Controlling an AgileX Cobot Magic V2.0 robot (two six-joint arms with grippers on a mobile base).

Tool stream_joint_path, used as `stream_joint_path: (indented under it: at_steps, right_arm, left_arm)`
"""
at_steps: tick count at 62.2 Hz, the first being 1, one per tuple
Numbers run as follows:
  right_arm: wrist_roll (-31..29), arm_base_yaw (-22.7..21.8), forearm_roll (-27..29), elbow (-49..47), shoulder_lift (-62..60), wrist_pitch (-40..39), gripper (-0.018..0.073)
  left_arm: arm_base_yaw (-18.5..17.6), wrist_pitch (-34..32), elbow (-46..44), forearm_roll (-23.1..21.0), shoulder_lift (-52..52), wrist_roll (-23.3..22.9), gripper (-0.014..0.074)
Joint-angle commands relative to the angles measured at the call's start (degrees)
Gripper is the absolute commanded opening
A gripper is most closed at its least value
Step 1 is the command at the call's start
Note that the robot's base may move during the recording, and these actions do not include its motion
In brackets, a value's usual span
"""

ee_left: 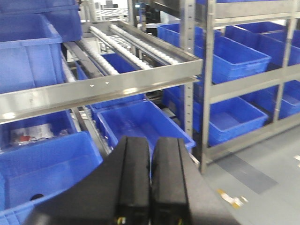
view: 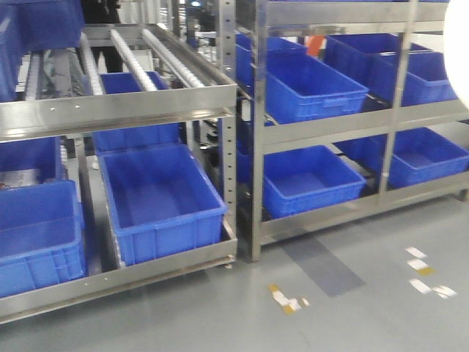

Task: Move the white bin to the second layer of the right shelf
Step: 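Approach the roller shelf's second layer with the held bin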

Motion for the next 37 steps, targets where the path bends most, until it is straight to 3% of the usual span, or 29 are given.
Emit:
stream_joint_path:
  at_steps: [1, 37]
  right_arm:
    - [0.1, -0.3, -0.3, -1.9, 0.2, -5.5, 0.0057]
    - [0.1, -0.3, -0.3, -1.9, 0.2, -5.5, 0.0057]
  left_arm:
    - [-0.5, -4.9, 2.1, -0.3, -0.8, -0.2, 0.0085]
    - [-0.5, -4.9, 2.1, -0.3, -0.8, -0.2, 0.0085]
